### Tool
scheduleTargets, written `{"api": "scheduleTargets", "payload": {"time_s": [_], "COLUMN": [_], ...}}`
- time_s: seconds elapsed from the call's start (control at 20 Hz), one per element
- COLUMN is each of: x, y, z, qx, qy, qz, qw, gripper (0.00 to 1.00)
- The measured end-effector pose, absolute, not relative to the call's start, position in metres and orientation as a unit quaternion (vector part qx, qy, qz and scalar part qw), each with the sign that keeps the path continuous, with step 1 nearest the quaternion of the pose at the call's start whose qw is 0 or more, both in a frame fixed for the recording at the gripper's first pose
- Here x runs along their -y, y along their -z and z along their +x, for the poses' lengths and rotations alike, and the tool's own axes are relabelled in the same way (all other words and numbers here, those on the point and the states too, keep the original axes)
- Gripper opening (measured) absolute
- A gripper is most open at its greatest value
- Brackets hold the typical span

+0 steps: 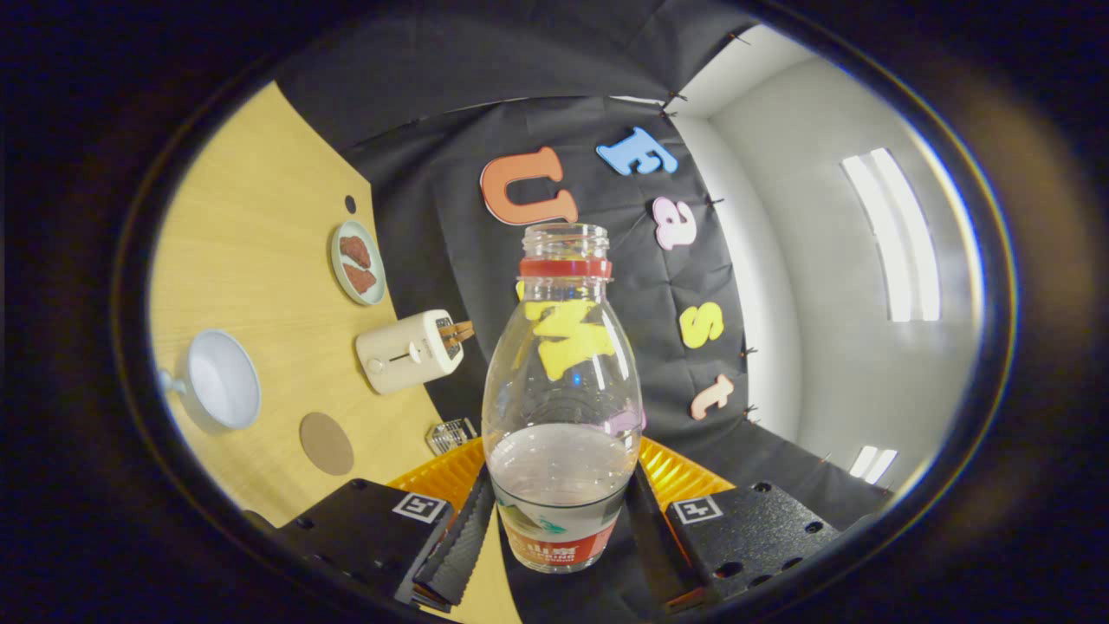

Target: Take the bottle from table, then pour the juice into the cup, finally place the bottle on the coaster

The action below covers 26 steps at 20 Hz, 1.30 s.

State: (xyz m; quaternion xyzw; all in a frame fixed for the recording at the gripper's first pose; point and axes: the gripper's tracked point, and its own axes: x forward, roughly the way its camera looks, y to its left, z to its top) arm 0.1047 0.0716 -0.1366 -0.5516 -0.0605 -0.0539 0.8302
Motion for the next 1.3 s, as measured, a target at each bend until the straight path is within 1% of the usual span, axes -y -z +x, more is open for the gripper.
{"api": "scheduleTargets", "payload": {"time_s": [0.4,0.6,0.75,0.95,1.3], "x": [-0.074,-0.069,-0.07,-0.063,-0.058], "y": [0.12,0.093,0.076,0.056,0.063], "z": [0.099,0.096,0.098,0.108,0.133], "qx": [0.018,0.034,0.036,0.038,-0.005], "qy": [0.015,0.012,-0.007,-0.015,-0.029], "qz": [-0.364,-0.296,-0.236,-0.18,-0.11], "qw": [0.931,0.955,0.971,0.983,0.993], "gripper": [0.8,0.8,0.8,0.8,0.8]}}
